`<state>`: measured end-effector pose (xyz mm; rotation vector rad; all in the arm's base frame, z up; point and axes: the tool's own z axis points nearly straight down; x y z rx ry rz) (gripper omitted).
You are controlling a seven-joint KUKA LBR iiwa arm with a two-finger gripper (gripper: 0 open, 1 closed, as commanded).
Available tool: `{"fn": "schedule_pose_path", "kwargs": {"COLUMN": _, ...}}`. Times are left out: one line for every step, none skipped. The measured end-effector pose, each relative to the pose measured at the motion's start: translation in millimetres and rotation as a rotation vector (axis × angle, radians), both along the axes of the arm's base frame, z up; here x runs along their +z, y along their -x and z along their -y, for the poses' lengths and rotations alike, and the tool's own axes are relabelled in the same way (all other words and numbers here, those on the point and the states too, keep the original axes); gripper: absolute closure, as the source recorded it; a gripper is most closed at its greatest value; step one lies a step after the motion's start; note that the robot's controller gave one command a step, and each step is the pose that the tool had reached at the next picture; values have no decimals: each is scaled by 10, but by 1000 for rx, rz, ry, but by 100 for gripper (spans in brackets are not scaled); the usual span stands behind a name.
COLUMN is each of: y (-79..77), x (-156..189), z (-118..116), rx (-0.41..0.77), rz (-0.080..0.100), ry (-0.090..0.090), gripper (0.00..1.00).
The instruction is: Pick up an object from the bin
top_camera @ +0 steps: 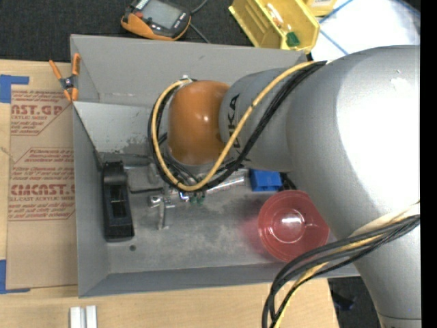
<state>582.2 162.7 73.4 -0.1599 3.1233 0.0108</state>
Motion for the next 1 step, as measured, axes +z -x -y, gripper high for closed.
{"fn": "schedule_pose_path", "kwargs": {"y": -89, "x": -2, "z": 30, "rx": 101, "rz": -6, "ry": 2, "gripper": 0}}
